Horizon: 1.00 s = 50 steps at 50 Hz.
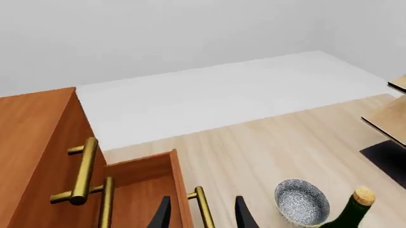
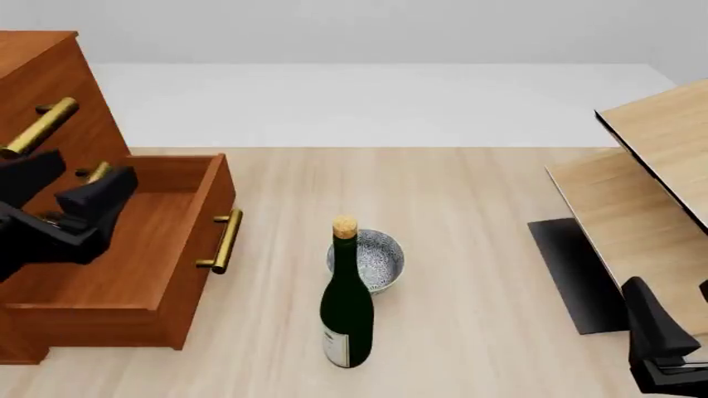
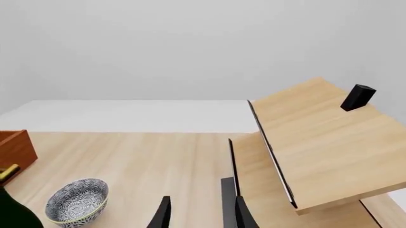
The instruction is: Close the bottom drawer of the cabinet and open the top drawer.
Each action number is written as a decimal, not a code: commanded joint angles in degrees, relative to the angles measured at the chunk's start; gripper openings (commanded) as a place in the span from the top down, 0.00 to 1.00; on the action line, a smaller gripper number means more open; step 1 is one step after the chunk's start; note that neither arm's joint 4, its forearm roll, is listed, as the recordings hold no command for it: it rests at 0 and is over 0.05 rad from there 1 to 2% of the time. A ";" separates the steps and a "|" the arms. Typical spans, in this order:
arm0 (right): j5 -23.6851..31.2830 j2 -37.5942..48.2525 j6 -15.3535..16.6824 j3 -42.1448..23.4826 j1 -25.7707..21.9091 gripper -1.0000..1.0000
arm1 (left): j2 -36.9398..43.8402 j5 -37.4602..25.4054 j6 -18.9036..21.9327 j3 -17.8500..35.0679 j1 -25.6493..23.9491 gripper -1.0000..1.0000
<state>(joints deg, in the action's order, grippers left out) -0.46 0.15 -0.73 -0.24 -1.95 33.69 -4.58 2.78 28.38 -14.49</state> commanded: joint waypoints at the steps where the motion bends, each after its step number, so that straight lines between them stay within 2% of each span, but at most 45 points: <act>1: -0.01 0.00 -0.03 0.00 -0.23 0.00 | 11.08 -5.67 2.84 7.43 -5.25 0.00; 6: 0.00 0.00 0.07 0.00 -0.29 0.00 | 11.38 -8.89 0.88 11.67 -5.87 0.00; 8: -0.01 0.00 0.15 0.00 -0.37 0.00 | 12.47 -10.57 -3.37 13.42 -6.08 0.00; 11: -0.09 -0.03 0.18 0.00 -0.32 0.00 | 13.38 -11.53 -5.69 14.22 -7.01 0.00; 12: -0.13 -0.03 0.16 0.00 -0.31 0.00 | 13.43 -11.56 -8.31 14.17 -7.31 0.00; 14: -0.10 -0.03 0.21 0.00 -0.34 0.00 | 14.18 -11.93 -7.40 14.07 -8.01 0.00; 15: -0.20 -0.05 0.23 0.00 -0.29 0.00 | 14.52 -12.12 -9.46 13.82 -7.72 0.00; 16: -0.30 -0.07 0.12 0.00 -0.29 0.00 | 14.24 -11.95 -13.26 13.50 -8.32 0.00; 18: -0.28 -0.06 0.14 0.00 -0.31 0.00 | 14.48 -11.86 -14.57 13.18 -8.53 0.00; 19: -0.26 -0.06 0.12 0.00 -0.30 0.00 | 14.46 -11.37 -17.71 12.57 -9.17 0.00; 20: -0.30 -0.07 0.09 0.00 -0.28 0.00 | 14.80 -11.14 -19.21 12.06 -9.29 0.00; 22: -0.33 -0.07 0.04 0.00 -0.23 0.00 | 15.08 -11.25 -18.36 12.00 -8.57 0.00; 23: -0.33 -0.07 0.04 0.00 -0.23 0.00 | 15.07 -10.50 -22.72 11.01 -9.81 0.00; 25: -0.35 -0.07 -0.05 0.00 -0.15 0.00 | 15.24 -9.89 -26.52 9.87 -9.29 0.00; 29: -0.36 -0.07 -0.18 0.01 -0.16 0.00 | 16.30 -9.11 -29.33 8.84 -9.81 0.00; 31: -0.34 -0.07 -0.17 0.00 -0.11 0.00 | 16.38 -9.24 -28.50 9.03 -9.09 0.00; 32: -0.43 -0.08 -0.35 0.01 -0.17 0.00 | 16.47 -8.27 -31.97 7.93 -10.15 0.00; 34: -0.45 -0.08 -0.30 0.01 -0.13 0.00 | 16.53 -8.53 -31.59 8.10 -9.74 0.00; 36: -0.38 -0.08 -0.52 0.01 -0.11 0.00 | 16.39 -7.25 -35.84 6.57 -11.06 0.00; 38: -0.47 -0.08 -0.36 0.01 -0.04 0.00 | 16.56 -7.53 -35.42 6.70 -10.49 0.00; 40: -0.42 -0.08 -0.45 0.01 -0.04 0.00 | 16.55 -6.92 -38.00 5.64 -10.85 0.00; 44: -0.43 -0.08 -0.50 0.01 -0.06 0.00 | 17.26 -7.70 -37.61 5.55 -9.23 0.00; 46: -0.41 -0.08 -0.50 0.01 -0.13 0.00 | 17.88 -7.07 -39.93 4.14 -9.94 0.00; 50: -0.42 -0.08 -0.50 0.01 -0.22 0.00 | 19.66 -7.48 -38.39 3.90 -9.53 0.00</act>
<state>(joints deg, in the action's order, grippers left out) -0.86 0.07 -1.13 -0.23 -2.08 50.80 -12.29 -32.41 34.29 -24.21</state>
